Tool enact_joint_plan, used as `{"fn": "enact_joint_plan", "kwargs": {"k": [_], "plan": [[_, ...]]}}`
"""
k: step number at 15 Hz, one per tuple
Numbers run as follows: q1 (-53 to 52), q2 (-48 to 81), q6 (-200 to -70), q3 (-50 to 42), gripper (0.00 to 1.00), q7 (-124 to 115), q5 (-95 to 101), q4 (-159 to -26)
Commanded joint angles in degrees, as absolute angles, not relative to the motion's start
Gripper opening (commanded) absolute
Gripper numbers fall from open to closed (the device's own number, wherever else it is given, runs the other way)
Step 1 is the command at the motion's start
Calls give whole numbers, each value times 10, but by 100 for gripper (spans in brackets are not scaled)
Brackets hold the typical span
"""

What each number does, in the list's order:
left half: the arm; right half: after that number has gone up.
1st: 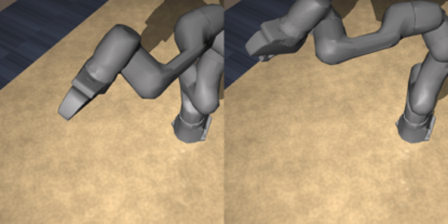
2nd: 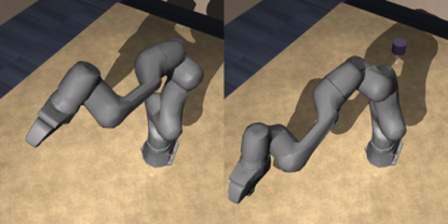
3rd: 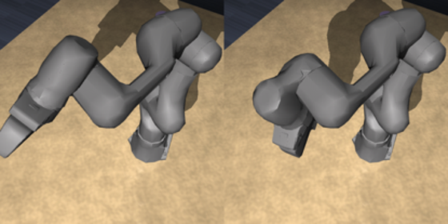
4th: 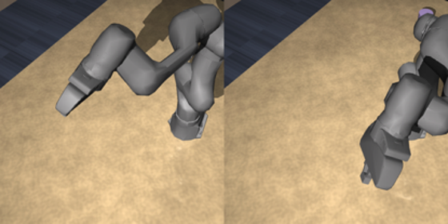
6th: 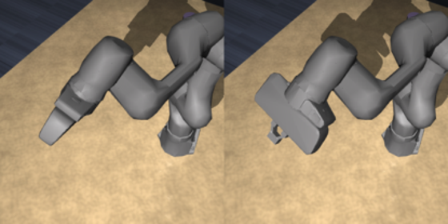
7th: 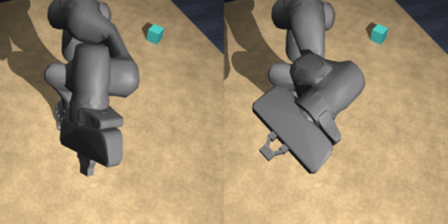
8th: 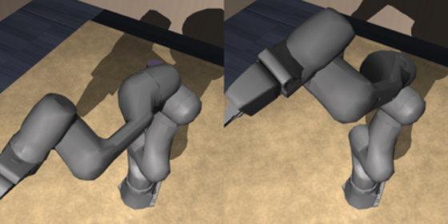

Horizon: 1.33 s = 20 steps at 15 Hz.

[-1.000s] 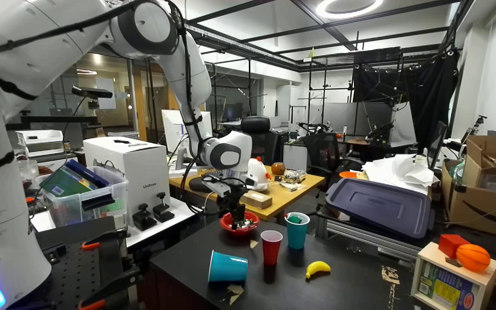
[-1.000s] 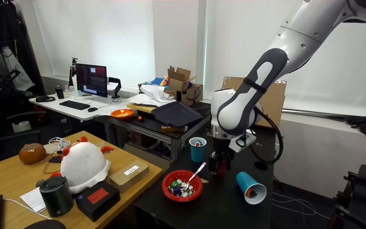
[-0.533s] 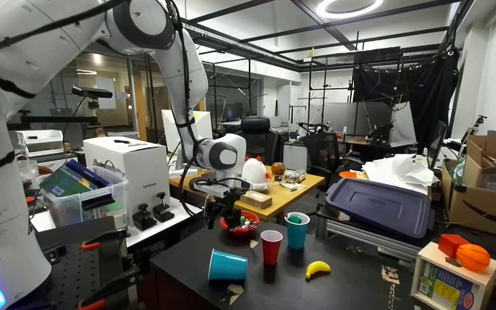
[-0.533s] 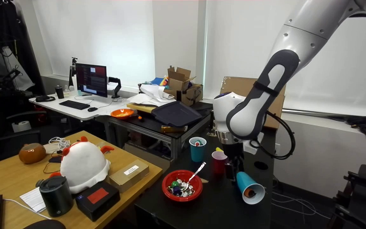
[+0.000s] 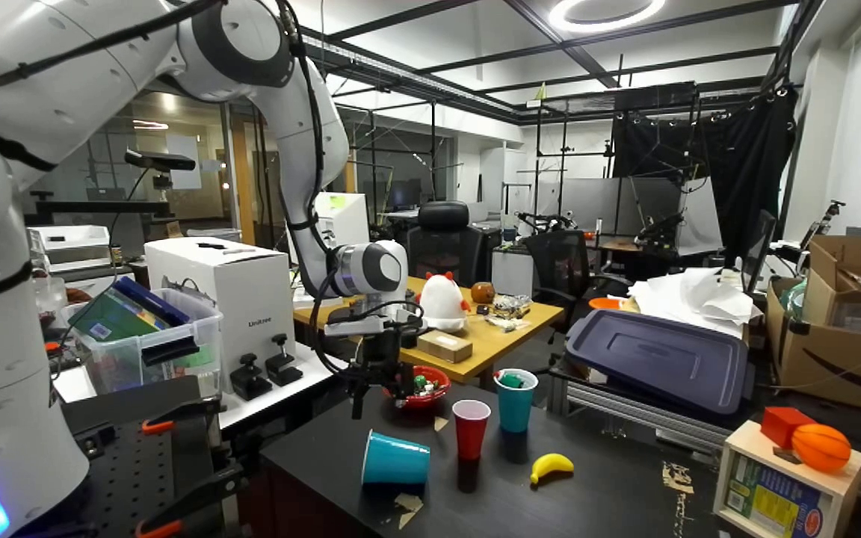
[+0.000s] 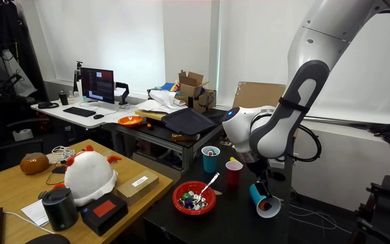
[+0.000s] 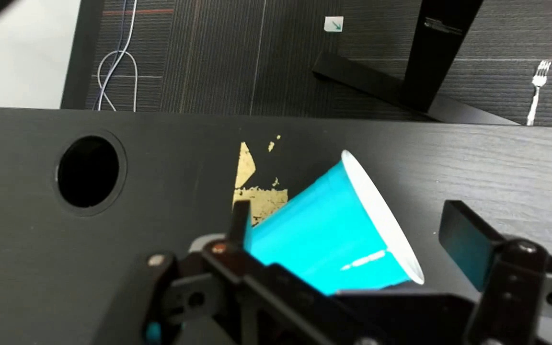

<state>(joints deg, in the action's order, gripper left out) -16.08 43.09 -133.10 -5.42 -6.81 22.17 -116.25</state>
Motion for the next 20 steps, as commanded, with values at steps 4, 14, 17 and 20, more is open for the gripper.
{"fn": "enact_joint_plan", "kwargs": {"k": [4,14,17,20], "plan": [[-174,443,-1321,-38,100,-83,252,-1157],[-202,535,-1336,-80,100,-137,307,-1087],[-219,558,-1339,-100,100,-170,333,-1063],[-226,572,-1341,-107,66,-194,353,-1049]]}}
